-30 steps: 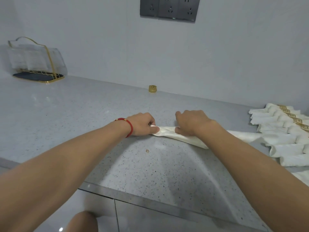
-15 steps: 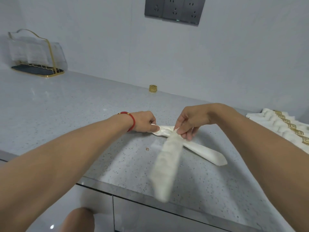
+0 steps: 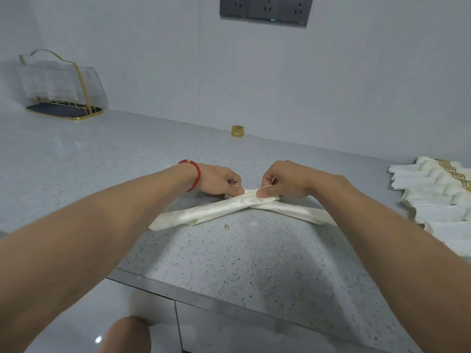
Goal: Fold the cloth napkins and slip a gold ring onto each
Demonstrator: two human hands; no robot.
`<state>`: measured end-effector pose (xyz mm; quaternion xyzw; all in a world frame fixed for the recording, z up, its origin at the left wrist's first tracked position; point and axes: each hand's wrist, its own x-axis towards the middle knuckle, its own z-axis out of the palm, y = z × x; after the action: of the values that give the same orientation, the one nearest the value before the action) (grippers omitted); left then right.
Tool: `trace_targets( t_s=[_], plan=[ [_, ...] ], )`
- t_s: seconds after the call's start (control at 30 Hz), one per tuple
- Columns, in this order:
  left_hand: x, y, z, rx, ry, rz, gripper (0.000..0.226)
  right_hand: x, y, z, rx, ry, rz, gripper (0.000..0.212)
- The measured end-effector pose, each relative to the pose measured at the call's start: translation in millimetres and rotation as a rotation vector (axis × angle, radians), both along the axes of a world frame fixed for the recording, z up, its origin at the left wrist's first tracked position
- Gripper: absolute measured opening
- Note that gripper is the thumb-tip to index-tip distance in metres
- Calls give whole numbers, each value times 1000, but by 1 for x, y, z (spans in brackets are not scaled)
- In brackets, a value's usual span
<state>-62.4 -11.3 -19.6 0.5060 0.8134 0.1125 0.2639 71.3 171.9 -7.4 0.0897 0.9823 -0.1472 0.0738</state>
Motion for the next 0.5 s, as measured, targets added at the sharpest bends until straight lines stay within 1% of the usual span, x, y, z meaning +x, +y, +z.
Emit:
trace_targets(
  t_s=[0.07,0.17,0.33,0.4,0.5],
  plan=[
    [-1,-3,-1,9,-62,8,20,-2,0,0,8,20,-2,25],
    [-5,-6,-5,60,-120,32,18,-4,0,-1,16,44,-3,30],
    [2,-4,-1,163,-49,115,37,-6,1,-5,20,100,-7,29],
    [9,-4,-1,222,48,77,31,-5,2,-5,20,118,-8,25],
    [15,1,-9,315,89,44,22,3,-1,-6,-11,165,-21,19]
  ],
)
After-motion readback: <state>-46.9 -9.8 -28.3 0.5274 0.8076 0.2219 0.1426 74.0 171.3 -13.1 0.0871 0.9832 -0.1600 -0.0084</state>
